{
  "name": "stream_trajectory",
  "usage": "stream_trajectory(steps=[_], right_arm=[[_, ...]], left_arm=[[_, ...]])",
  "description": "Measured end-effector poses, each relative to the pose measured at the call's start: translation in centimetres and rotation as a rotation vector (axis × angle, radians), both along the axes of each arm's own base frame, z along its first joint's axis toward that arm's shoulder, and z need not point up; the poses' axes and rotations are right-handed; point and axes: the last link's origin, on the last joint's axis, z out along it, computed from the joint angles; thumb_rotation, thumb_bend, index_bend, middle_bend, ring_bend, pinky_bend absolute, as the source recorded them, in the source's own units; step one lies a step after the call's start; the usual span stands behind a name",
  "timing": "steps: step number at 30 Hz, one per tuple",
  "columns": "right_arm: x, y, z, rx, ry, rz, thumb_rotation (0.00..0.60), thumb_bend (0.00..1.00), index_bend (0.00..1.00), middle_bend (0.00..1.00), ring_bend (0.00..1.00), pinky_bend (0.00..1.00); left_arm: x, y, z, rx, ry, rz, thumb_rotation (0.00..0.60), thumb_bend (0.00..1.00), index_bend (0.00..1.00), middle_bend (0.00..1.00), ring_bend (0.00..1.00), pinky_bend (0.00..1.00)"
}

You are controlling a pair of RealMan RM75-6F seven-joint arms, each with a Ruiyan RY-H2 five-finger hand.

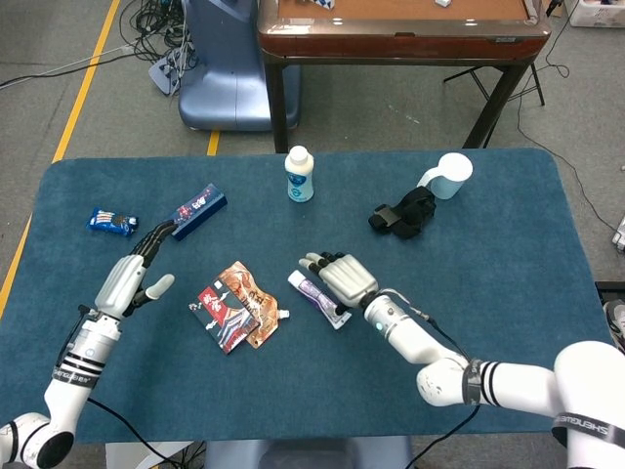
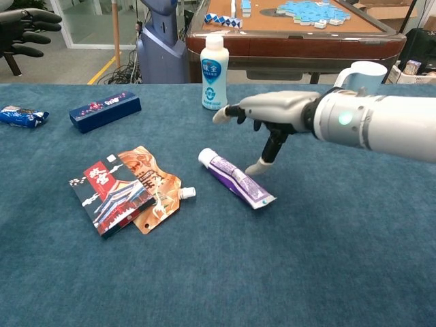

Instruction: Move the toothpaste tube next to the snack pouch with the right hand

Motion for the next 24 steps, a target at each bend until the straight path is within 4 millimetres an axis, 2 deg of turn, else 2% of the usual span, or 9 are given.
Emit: stream_trajectory(steps=[3,4,6,7,9,10,14,19,24], right_arm=[[-0.8,-0.1,2.5,-0.071,-0.033,-0.005,0.600,0.23,0.02,0.19,0.15,0.22],[-1.2,-0.2,3.4,-0.096,-0.045,-0.010,0.600,0.23,0.04,0.21,0.16,0.22],[-2.6,-0.1,5.8,-0.157,-0.071,-0.027,0.600,0.24,0.11,0.25,0.19,0.22],[-3.2,0.0,6.9,-0.184,-0.079,-0.033,0.600,0.24,0.14,0.27,0.20,0.22],[-5.1,0.4,9.4,-0.244,-0.091,-0.049,0.600,0.27,0.19,0.30,0.23,0.23],[-6.2,0.8,10.7,-0.274,-0.094,-0.062,0.600,0.28,0.23,0.32,0.25,0.24],[-9.7,2.3,14.3,-0.353,-0.095,-0.110,0.600,0.31,0.34,0.38,0.30,0.24],[-12.4,4.0,16.6,-0.400,-0.062,-0.140,0.600,0.31,0.38,0.41,0.34,0.26],[-16.0,7.2,18.4,-0.452,-0.016,-0.216,0.600,0.31,0.40,0.43,0.35,0.27]], left_arm=[[-0.4,0.2,0.4,0.023,0.039,0.005,0.009,0.02,0.00,0.00,0.00,0.05],[-0.7,0.3,0.7,0.036,0.061,0.009,0.041,0.02,0.00,0.00,0.00,0.05],[-1.3,0.4,1.2,0.055,0.099,0.020,0.178,0.03,0.00,0.00,0.00,0.05],[-1.8,0.5,1.5,0.069,0.126,0.031,0.344,0.05,0.00,0.00,0.00,0.05],[-2.6,0.6,2.1,0.087,0.170,0.044,0.533,0.08,0.00,0.00,0.00,0.05],[-3.2,0.6,2.4,0.098,0.201,0.051,0.590,0.09,0.00,0.00,0.00,0.05],[-4.9,0.3,3.3,0.130,0.315,0.068,0.600,0.10,0.00,0.00,0.00,0.05],[-6.8,-0.8,4.3,0.156,0.438,0.085,0.600,0.10,0.00,0.00,0.00,0.05],[-7.9,-2.6,5.0,0.196,0.529,0.077,0.600,0.10,0.00,0.00,0.00,0.05]])
